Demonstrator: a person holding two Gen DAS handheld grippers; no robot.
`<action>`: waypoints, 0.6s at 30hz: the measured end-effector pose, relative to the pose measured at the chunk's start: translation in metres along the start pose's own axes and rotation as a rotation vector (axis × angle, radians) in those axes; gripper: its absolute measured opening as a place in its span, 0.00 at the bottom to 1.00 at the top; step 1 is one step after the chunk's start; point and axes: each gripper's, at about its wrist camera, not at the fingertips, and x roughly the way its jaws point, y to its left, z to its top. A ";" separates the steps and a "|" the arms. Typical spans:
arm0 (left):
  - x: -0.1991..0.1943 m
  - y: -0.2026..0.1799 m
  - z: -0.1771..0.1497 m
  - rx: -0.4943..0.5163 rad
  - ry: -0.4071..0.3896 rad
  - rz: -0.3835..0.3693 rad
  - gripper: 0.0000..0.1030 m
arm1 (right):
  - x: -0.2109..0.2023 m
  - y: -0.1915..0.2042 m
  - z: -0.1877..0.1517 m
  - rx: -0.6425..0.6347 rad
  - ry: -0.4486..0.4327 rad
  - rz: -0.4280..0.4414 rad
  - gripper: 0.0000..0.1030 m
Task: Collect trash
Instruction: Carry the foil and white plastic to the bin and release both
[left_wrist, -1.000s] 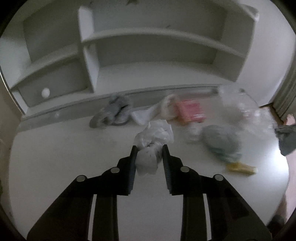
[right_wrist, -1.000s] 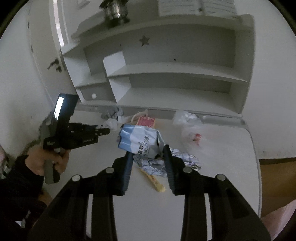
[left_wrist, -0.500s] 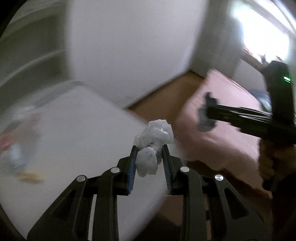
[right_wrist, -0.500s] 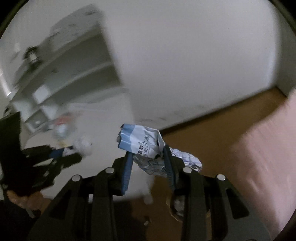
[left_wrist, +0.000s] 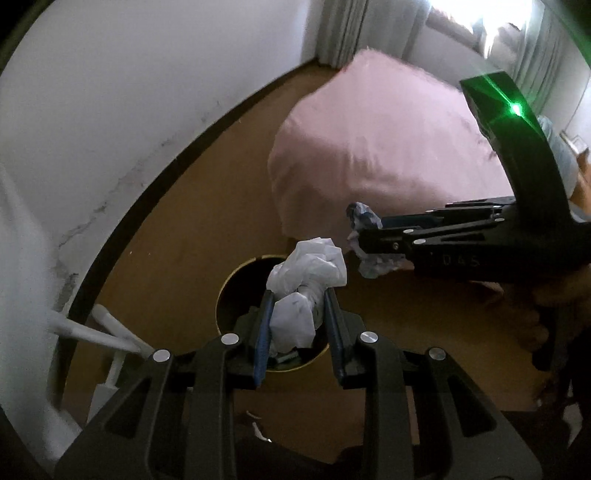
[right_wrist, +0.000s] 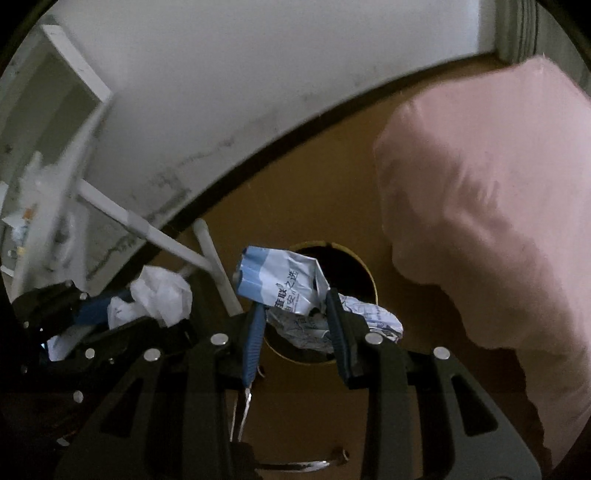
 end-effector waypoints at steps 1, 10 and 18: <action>0.007 0.008 -0.005 -0.006 0.013 -0.015 0.26 | 0.011 -0.005 -0.002 0.008 0.020 0.000 0.32; 0.067 0.030 -0.016 -0.042 0.118 -0.007 0.26 | 0.066 -0.010 0.000 0.035 0.118 0.014 0.32; 0.066 0.029 -0.015 -0.050 0.118 -0.008 0.52 | 0.074 -0.011 0.011 0.033 0.107 0.029 0.32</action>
